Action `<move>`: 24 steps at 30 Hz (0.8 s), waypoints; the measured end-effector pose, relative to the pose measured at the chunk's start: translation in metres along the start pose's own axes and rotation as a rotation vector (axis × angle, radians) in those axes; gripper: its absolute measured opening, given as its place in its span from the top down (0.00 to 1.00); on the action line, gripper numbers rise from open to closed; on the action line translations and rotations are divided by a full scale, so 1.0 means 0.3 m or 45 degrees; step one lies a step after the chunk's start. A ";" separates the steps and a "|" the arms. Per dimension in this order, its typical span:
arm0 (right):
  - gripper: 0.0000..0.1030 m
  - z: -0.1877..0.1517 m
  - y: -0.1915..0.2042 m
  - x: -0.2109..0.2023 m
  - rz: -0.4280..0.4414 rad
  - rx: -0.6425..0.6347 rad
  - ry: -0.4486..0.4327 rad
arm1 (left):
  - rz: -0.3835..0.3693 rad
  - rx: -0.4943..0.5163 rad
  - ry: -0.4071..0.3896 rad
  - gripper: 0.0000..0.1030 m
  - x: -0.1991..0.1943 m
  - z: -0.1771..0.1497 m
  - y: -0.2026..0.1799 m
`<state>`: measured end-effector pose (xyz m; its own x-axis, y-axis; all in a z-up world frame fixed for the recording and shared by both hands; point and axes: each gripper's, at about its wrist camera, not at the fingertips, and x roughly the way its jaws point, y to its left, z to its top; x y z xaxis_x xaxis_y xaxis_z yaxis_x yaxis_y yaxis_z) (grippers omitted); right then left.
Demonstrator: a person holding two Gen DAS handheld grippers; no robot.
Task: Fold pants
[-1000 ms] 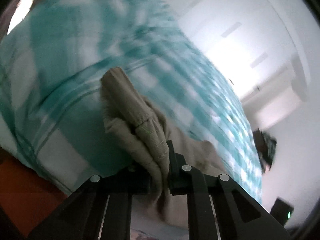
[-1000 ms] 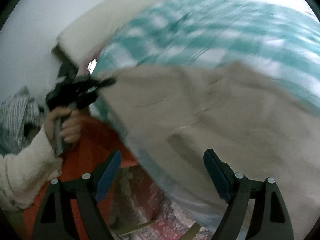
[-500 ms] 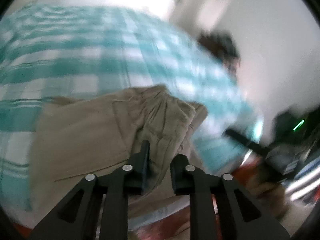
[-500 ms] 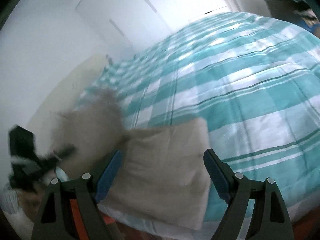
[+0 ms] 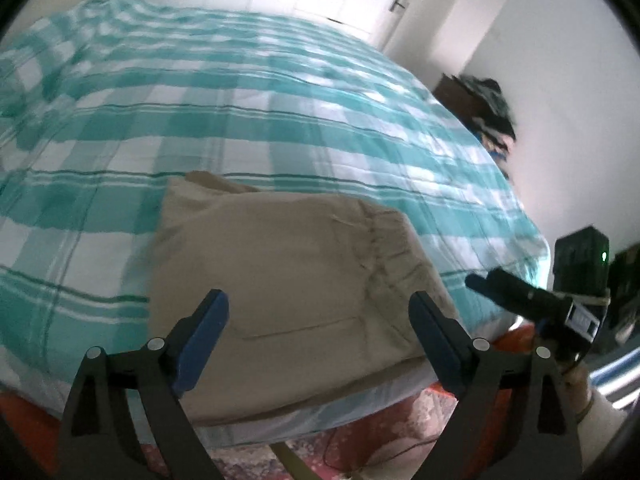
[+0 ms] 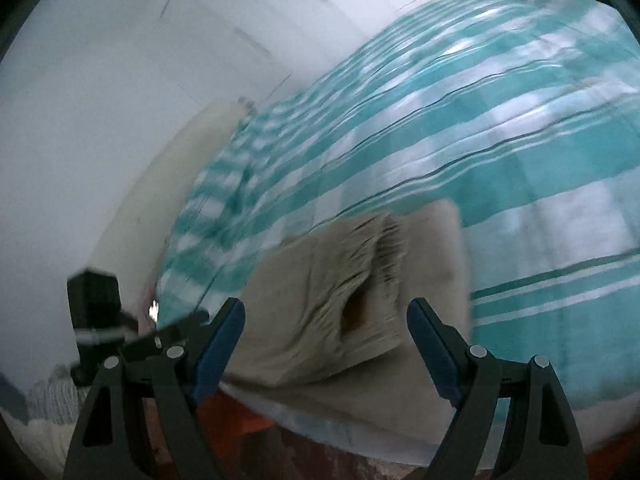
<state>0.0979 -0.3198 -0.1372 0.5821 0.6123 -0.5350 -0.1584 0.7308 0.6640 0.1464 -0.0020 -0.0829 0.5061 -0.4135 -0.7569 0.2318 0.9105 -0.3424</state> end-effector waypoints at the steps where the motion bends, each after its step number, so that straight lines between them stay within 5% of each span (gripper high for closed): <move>1: 0.19 -0.005 0.013 0.017 -0.002 -0.001 0.017 | 0.019 -0.008 -0.015 0.10 -0.007 -0.005 0.012; 9: 0.23 -0.018 0.145 0.143 -0.158 -0.287 0.212 | 0.131 -0.152 -0.035 0.11 -0.008 -0.064 0.188; 12: 0.55 -0.015 0.141 0.219 -0.190 -0.348 0.289 | 0.127 -0.174 -0.055 0.11 -0.033 -0.073 0.212; 13: 0.80 -0.020 0.142 0.245 -0.236 -0.392 0.341 | 0.132 -0.165 -0.068 0.11 -0.042 -0.072 0.210; 14: 0.84 -0.022 0.147 0.267 -0.295 -0.445 0.384 | 0.136 -0.155 -0.083 0.11 -0.052 -0.071 0.206; 19: 0.89 0.053 0.203 0.190 -0.301 -0.550 0.316 | 0.133 -0.039 -0.097 0.10 -0.035 -0.072 0.141; 24: 0.88 0.089 0.070 0.228 -0.401 -0.474 0.323 | 0.224 0.151 0.141 0.15 0.165 -0.131 0.076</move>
<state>0.1557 -0.2708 -0.1460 0.4440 0.3667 -0.8176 -0.3058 0.9197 0.2464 0.1442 -0.0017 -0.1501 0.4546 -0.2402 -0.8577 0.2478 0.9591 -0.1372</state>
